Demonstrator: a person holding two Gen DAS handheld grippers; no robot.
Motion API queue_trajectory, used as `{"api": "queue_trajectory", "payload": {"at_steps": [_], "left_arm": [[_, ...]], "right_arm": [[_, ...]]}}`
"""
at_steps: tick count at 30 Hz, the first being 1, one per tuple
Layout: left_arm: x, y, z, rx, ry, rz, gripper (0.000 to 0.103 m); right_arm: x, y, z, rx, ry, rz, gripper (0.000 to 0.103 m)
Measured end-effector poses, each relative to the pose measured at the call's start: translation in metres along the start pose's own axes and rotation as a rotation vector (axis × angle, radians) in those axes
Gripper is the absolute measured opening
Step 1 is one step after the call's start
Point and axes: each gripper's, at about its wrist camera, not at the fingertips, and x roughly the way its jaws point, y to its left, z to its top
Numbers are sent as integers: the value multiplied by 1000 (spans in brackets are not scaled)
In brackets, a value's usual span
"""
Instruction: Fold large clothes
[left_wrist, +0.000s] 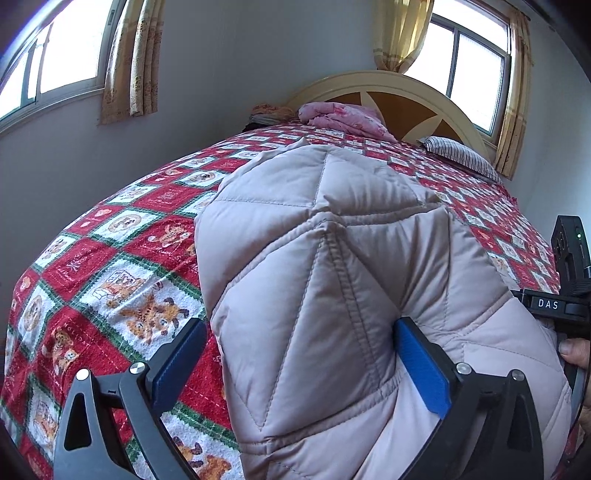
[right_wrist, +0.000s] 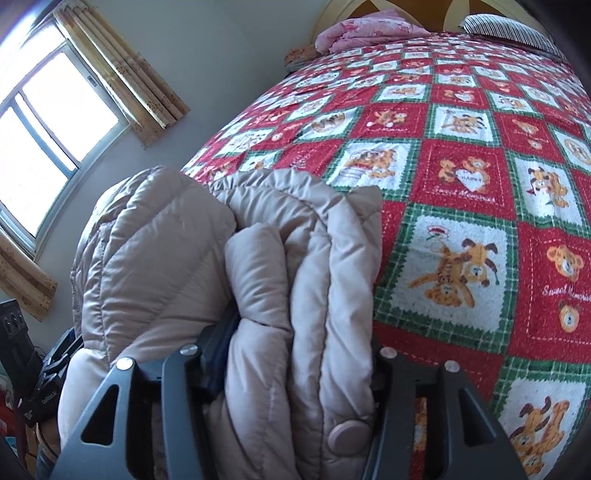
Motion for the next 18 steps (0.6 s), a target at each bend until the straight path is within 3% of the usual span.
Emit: {"api": "queue_trajectory", "payload": {"at_steps": [6, 10, 18], "left_arm": [[-23, -9, 9, 37, -19, 68, 101], [-63, -17, 20, 48, -100, 47, 101], [-129, -27, 26, 37, -205, 28, 101]], "right_arm": [[-4, 1, 5, -13, 13, -25, 59], [-24, 9, 11, -22, -11, -39, 62], [-105, 54, -1, -111, -173, -56, 76]]}}
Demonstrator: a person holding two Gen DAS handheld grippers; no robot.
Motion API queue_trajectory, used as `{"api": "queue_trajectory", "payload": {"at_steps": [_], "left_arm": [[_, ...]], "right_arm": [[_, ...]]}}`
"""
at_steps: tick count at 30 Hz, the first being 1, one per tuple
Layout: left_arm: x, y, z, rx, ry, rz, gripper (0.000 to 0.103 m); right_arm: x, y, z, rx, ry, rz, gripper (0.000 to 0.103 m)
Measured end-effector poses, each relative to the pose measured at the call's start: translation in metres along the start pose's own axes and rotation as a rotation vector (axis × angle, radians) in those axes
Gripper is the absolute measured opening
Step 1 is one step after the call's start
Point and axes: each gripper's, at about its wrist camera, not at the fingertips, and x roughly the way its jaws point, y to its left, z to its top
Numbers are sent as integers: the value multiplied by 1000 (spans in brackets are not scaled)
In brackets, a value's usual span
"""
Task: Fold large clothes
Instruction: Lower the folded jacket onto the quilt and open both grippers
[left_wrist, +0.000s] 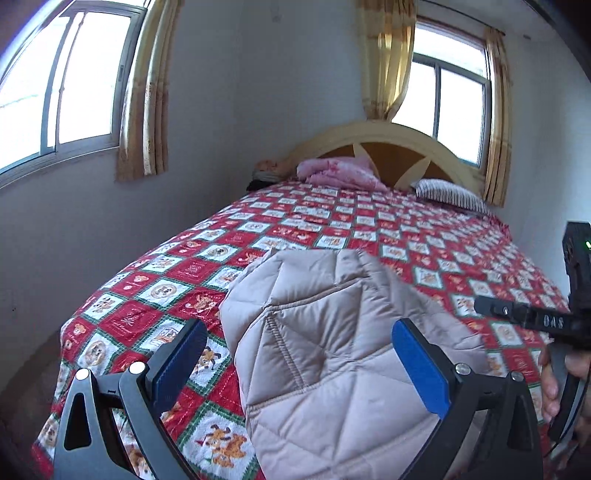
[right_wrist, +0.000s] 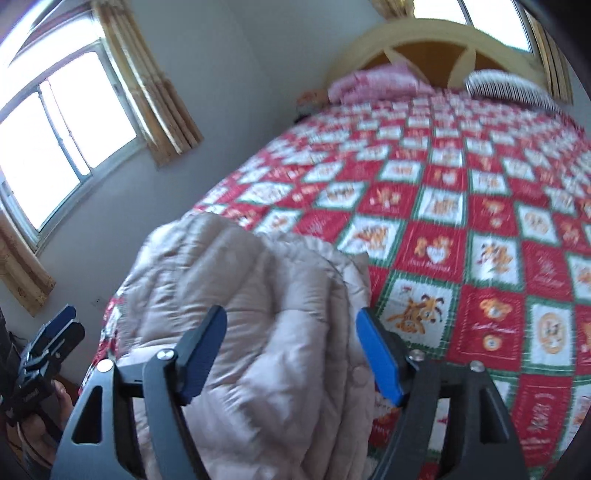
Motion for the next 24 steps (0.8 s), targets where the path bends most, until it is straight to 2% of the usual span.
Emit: {"api": "queue_trajectory", "payload": {"at_steps": [8, 16, 24], "left_arm": [[-38, -10, 1, -9, -55, -48, 101], [-54, -18, 1, -2, -73, -91, 101], [-61, -24, 0, 38, -101, -57, 101]], "right_arm": [[-60, 50, -29, -104, -105, -20, 84], [-104, 76, -44, -114, -200, -32, 92], [-122, 89, -54, -142, -226, -52, 94]]}}
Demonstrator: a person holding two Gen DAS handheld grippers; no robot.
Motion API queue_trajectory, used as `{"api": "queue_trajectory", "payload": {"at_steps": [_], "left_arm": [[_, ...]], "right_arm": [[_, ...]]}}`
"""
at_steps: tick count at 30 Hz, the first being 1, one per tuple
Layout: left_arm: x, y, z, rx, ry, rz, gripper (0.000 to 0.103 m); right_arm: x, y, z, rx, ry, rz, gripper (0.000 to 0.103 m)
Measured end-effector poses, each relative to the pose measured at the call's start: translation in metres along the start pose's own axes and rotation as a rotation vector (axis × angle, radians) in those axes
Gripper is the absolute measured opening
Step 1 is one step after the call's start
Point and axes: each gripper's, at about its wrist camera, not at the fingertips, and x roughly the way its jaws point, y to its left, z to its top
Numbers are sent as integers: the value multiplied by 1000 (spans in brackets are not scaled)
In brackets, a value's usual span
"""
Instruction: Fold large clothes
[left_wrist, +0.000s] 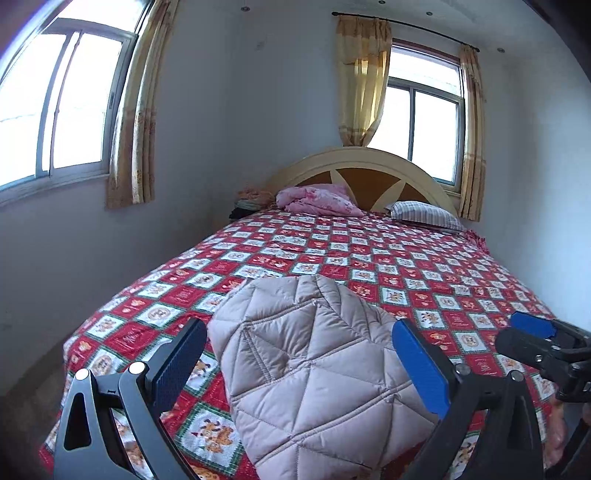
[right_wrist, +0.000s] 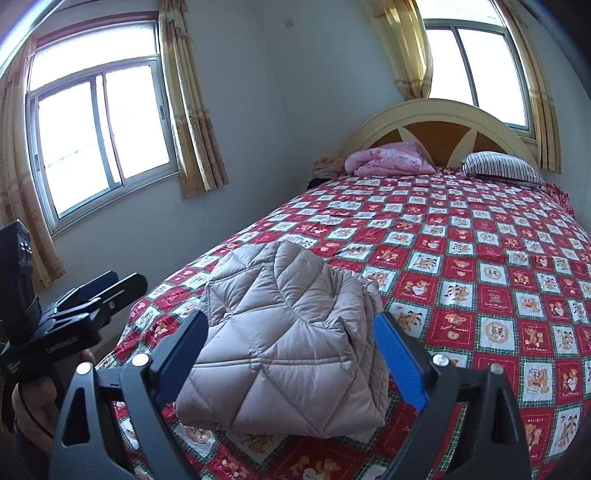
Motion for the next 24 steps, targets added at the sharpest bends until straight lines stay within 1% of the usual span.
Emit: {"api": "queue_trajectory", "payload": {"at_steps": [4, 8, 13, 17, 24], "left_arm": [[-1, 1, 0, -9, -1, -1, 101], [-4, -4, 0, 17, -10, 11, 101], [-9, -10, 1, 27, -19, 3, 101], [-12, -16, 2, 50, -31, 17, 101], [-15, -20, 2, 58, -33, 13, 101]], "right_arm": [[-6, 4, -2, -19, -2, -5, 94], [-14, 5, -3, -25, -10, -7, 94], [-21, 0, -4, -18, -23, -14, 95], [-27, -2, -2, -14, -37, -16, 96], [-35, -3, 0, -17, -61, -10, 96]]}}
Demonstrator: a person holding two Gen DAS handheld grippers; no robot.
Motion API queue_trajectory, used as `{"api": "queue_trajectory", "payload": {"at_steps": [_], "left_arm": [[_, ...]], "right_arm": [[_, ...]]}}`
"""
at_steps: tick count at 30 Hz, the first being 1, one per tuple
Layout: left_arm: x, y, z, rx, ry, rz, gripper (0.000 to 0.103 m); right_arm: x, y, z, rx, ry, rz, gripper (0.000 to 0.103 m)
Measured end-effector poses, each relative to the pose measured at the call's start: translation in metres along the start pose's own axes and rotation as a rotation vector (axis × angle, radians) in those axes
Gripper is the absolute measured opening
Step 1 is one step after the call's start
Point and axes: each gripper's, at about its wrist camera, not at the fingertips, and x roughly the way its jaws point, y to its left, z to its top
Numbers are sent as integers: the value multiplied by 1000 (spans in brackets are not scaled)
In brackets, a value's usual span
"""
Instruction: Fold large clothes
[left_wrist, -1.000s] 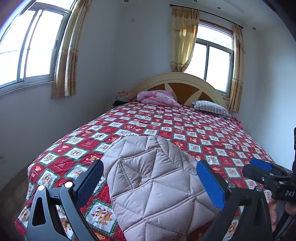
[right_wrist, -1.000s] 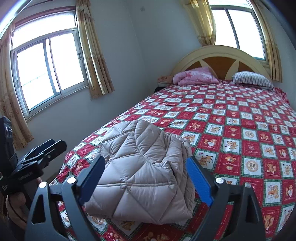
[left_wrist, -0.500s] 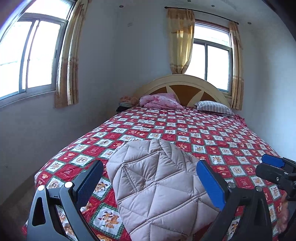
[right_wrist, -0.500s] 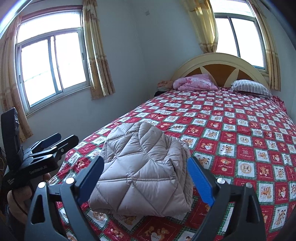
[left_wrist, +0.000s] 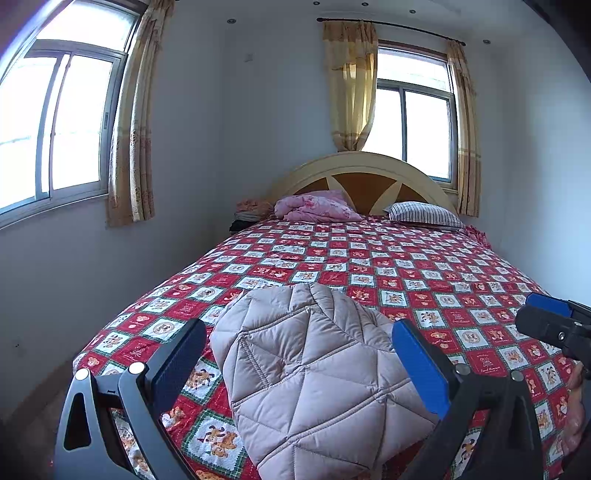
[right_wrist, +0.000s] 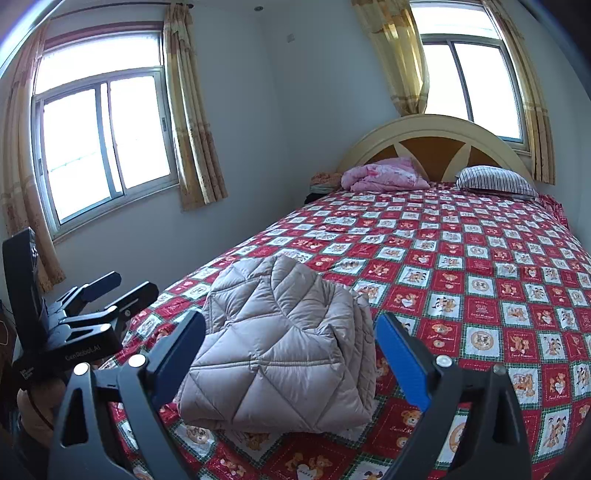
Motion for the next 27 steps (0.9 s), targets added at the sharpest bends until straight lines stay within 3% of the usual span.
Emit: {"api": "queue_trajectory", "payload": {"at_steps": [13, 27], "left_arm": [[0, -5, -2, 8, 7, -19, 101], [-1, -10, 0, 33, -2, 22, 101]], "right_arm": [[-4, 5, -2, 7, -27, 6, 101], [-21, -6, -2, 44, -93, -1, 102]]}}
